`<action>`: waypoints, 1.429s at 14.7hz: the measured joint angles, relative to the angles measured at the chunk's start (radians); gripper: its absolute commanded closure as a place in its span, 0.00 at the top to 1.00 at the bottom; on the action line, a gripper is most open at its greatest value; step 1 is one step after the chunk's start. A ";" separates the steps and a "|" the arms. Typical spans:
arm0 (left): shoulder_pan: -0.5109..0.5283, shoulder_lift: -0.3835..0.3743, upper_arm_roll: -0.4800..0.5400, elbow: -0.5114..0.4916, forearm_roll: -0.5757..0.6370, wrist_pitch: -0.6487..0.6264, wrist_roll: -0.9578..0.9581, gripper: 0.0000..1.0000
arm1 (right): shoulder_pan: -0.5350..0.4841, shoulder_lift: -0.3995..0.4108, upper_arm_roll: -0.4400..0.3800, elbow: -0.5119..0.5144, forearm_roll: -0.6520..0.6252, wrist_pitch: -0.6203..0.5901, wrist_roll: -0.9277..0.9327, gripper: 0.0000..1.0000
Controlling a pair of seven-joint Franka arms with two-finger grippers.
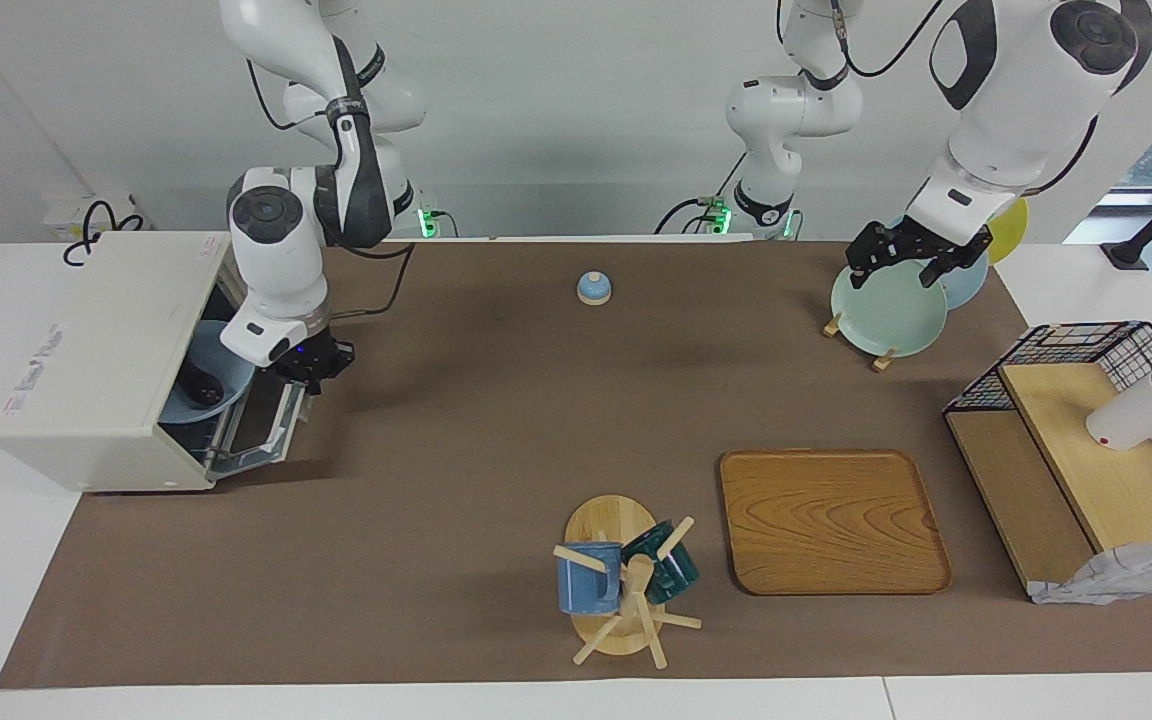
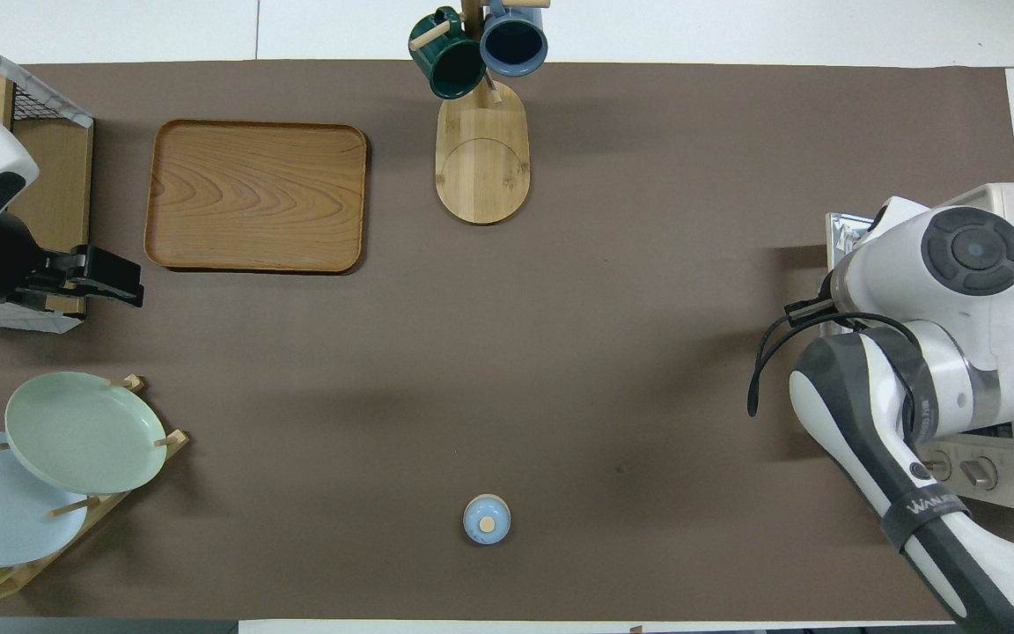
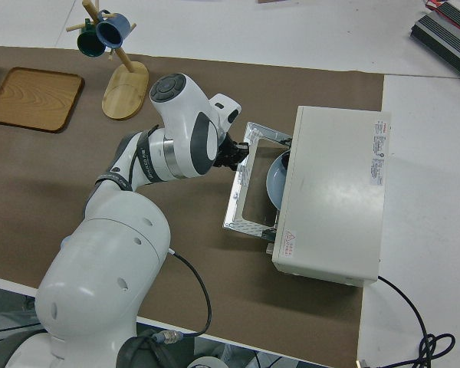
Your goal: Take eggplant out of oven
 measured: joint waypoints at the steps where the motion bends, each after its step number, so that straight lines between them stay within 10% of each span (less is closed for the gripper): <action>1: 0.000 0.000 0.000 0.000 0.000 0.000 0.000 1.00 | 0.000 0.010 0.001 -0.005 0.010 0.016 0.001 0.00; 11: 0.000 0.000 0.000 0.000 0.000 0.000 0.000 1.00 | 0.022 0.095 -0.002 -0.002 0.136 0.075 0.088 0.00; 14: 0.000 0.000 0.000 0.000 0.000 0.000 0.000 1.00 | 0.039 0.079 -0.002 0.073 0.143 -0.062 0.093 0.68; 15: 0.000 0.000 0.000 0.000 0.000 0.000 0.000 1.00 | 0.037 0.066 -0.004 0.106 0.143 -0.127 0.094 0.76; 21: 0.000 0.000 0.000 0.000 0.000 0.000 0.000 1.00 | -0.091 -0.005 -0.018 0.127 0.143 -0.280 -0.030 0.62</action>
